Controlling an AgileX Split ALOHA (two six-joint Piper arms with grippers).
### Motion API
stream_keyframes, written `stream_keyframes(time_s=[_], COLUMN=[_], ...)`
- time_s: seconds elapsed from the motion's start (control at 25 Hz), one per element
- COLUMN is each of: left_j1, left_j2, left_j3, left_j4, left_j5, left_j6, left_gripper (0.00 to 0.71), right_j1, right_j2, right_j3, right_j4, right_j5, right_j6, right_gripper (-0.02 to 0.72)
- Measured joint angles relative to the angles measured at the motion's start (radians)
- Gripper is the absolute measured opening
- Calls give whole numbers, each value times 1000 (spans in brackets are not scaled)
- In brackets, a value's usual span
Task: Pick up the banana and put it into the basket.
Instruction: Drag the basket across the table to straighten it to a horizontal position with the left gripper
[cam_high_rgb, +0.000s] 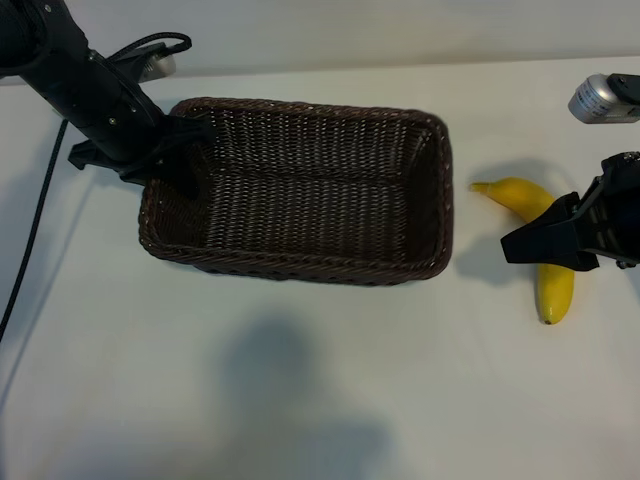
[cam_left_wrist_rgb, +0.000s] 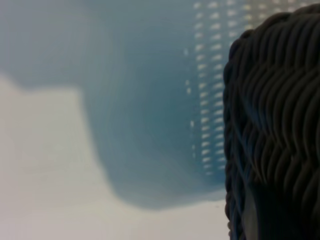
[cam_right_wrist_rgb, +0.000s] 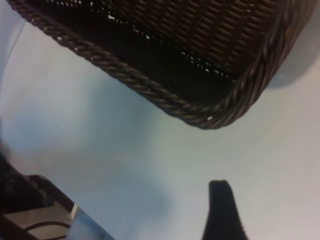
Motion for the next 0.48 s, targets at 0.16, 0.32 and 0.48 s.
stream_keyframes(time_s=[0.16,0.32,0.48], left_j1=[0,0,0], left_j2=[0,0,0], left_j3=[0,0,0], left_j4=[9,9,11], left_j5=[-15,-19,-20], left_j6=[-9,-11,-11], left_gripper=[157,157,157], right_j1=[0,0,0], right_j2=[0,0,0], right_j3=[0,0,0], right_j4=[0,0,0], right_j5=[0,0,0], right_j6=[0,0,0], right_gripper=[471,471,471])
